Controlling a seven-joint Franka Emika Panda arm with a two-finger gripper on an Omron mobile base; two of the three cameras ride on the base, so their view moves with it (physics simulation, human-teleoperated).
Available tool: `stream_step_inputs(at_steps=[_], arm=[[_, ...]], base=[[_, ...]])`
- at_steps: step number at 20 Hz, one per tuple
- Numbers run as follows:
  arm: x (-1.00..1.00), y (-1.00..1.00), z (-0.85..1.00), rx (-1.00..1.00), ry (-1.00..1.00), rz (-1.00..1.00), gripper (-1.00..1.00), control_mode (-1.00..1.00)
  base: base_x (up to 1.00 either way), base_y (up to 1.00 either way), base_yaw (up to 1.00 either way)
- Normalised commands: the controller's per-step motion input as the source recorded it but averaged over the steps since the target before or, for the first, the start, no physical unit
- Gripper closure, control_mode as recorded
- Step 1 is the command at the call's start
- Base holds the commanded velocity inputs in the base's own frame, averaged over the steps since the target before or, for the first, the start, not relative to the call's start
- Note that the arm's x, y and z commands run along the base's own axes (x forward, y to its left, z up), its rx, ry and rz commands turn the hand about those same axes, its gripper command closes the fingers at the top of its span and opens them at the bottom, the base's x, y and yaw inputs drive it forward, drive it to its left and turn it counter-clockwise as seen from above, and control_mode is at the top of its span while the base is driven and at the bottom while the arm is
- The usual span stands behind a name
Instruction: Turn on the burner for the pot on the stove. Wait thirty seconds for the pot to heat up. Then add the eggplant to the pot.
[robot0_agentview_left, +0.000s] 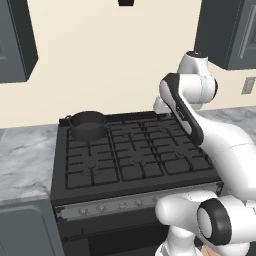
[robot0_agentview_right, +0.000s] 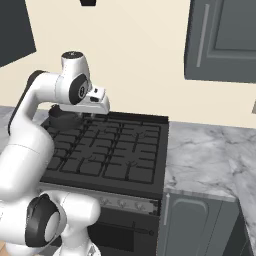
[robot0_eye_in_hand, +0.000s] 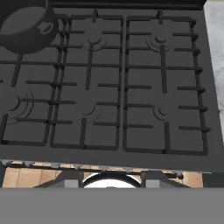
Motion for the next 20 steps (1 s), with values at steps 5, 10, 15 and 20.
stream_step_inputs(at_steps=[5,10,15,20], arm=[[-0.01,0.0,0.0,0.0,0.02,0.0,-1.0,-1.0],[-0.31,0.02,0.0,0.0,-0.03,0.01,-1.0,-1.0],[-0.38,0.4,-0.19,0.0,0.0,0.01,-1.0,-1.0],[-0.47,0.63,-0.38,0.0,0.0,0.02,-1.0,-1.0]], base=[[0.0,0.0,0.0],[0.0,0.0,0.0],[0.0,0.0,0.0],[0.0,0.0,0.0]])
